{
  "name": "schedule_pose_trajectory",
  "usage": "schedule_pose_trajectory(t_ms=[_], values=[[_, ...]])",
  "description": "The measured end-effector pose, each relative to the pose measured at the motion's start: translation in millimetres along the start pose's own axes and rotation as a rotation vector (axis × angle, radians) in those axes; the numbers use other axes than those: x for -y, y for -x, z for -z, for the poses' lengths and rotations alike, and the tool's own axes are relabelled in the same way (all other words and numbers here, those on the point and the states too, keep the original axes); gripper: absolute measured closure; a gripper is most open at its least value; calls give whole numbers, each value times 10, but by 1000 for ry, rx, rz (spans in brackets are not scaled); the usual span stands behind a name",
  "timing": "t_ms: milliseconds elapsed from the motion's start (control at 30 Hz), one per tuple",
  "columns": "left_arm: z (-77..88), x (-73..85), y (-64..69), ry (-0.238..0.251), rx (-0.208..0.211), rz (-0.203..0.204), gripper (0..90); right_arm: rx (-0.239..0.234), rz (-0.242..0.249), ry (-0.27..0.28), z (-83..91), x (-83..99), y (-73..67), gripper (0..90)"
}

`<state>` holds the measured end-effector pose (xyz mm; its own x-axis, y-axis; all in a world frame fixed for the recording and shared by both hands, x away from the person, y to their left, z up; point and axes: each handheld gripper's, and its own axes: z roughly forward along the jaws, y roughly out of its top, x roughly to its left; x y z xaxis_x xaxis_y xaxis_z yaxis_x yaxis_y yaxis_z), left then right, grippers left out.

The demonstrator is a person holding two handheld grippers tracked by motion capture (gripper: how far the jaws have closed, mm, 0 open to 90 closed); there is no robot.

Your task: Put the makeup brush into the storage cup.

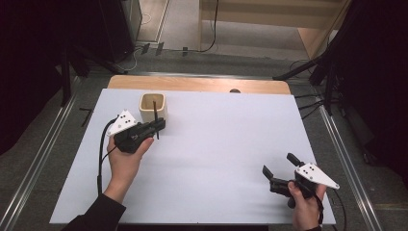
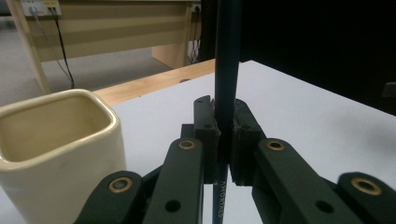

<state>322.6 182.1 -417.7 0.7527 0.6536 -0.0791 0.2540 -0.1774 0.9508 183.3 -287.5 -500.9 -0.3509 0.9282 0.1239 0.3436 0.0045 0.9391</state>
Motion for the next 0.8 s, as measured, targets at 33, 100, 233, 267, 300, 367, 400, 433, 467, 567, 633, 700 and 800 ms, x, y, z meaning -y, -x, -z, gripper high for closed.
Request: schedule_pose_trajectory(t_ms=[33, 100, 233, 267, 300, 367, 400, 433, 467, 567, 633, 700, 800], values=[[-2, -8, -8, 4, -2, 2, 847, -3, 6, 3, -2, -1, -1, 0], [-3, -24, -32, 2, -9, -1, 847, -6, 10, 3, -6, -2, -5, 0], [5, -50, -89, 15, -19, 14, 847, -9, 8, -5, -18, 7, -17, 0], [7, -56, -103, 17, -22, 15, 847, -11, 10, -5, -20, 8, -18, 0], [7, -64, -115, 16, -27, 15, 847, -12, 10, -5, -21, 9, -19, 0], [2, -76, -143, 17, -33, 14, 847, -12, 9, -5, -20, 9, -19, 0], [-1, -82, -160, 19, -37, 15, 846, -11, 7, -6, -19, 8, -19, 0], [-3, -88, -179, 21, -41, 18, 847, -9, 6, -5, -18, 9, -16, 0], [-5, -95, -199, 23, -45, 23, 847, -9, 6, -4, -19, 9, -13, 0], [-12, -122, -253, 29, -51, 34, 847, -8, 6, -3, -18, 10, -11, 0], [-17, -147, -279, 33, -55, 35, 846, -7, 7, -2, -17, 9, -11, 0], [-25, -174, -300, 37, -59, 34, 847, -9, 8, -2, -16, 10, -8, 0], [-40, -214, -341, 39, -66, 34, 847, -10, 8, -2, -17, 11, -6, 0]])
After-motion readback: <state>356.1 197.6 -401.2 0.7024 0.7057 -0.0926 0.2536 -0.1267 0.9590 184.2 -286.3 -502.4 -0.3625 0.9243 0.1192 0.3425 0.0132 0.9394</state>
